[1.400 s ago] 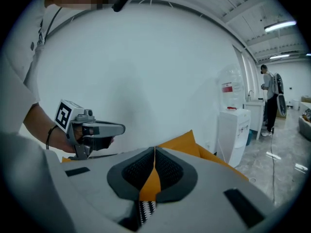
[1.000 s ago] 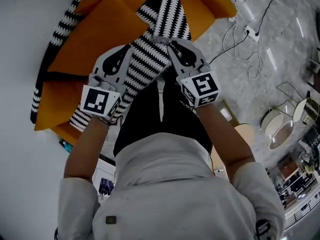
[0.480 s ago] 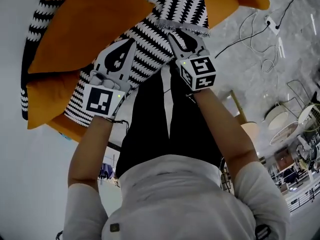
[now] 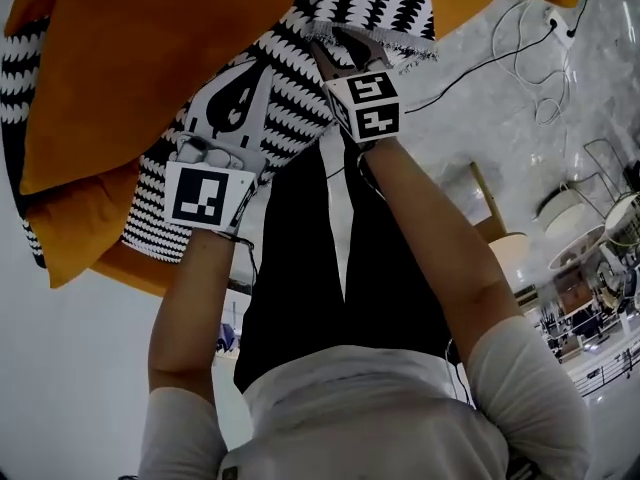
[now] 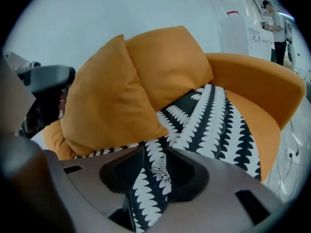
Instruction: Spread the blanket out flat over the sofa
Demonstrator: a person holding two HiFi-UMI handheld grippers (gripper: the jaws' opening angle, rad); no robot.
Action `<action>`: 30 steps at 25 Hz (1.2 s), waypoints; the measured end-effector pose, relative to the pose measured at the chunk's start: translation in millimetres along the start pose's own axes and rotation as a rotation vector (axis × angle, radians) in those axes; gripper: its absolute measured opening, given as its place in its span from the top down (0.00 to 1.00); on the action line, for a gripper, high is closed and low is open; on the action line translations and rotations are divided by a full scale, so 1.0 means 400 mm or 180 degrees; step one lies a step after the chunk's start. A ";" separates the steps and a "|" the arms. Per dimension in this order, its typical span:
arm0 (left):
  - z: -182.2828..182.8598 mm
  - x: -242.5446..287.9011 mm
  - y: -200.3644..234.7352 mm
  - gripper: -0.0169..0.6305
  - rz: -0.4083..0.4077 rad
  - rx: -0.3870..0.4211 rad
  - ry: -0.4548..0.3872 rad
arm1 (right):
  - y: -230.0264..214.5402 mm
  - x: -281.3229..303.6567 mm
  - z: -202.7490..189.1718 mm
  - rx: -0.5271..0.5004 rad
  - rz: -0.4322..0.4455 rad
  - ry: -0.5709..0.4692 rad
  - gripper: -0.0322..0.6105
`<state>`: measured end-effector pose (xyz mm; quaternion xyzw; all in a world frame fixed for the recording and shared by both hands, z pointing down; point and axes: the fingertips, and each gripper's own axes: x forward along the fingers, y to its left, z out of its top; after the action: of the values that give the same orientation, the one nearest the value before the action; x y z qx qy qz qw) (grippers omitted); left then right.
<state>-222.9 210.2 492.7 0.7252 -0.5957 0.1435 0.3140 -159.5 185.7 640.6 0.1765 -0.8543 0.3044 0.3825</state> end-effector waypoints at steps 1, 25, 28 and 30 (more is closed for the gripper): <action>0.003 0.015 0.005 0.96 0.0009 -0.0026 -0.0012 | -0.006 0.021 -0.011 0.0000 -0.0015 0.0054 0.70; -0.115 -0.049 0.061 0.96 -0.0104 -0.0161 -0.0060 | 0.041 0.188 -0.141 -0.0576 -0.0366 0.0394 0.89; -0.117 -0.062 0.043 0.96 -0.0112 -0.0173 -0.0070 | 0.049 0.154 -0.147 -0.0547 -0.0360 0.0386 0.89; -0.094 -0.063 0.034 0.96 -0.0106 -0.0169 -0.0088 | 0.041 0.125 -0.136 -0.0540 -0.0360 0.0395 0.89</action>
<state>-235.9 251.9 510.5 0.7283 -0.5914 0.1123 0.3274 -170.9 230.3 700.7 0.1722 -0.8403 0.2192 0.4649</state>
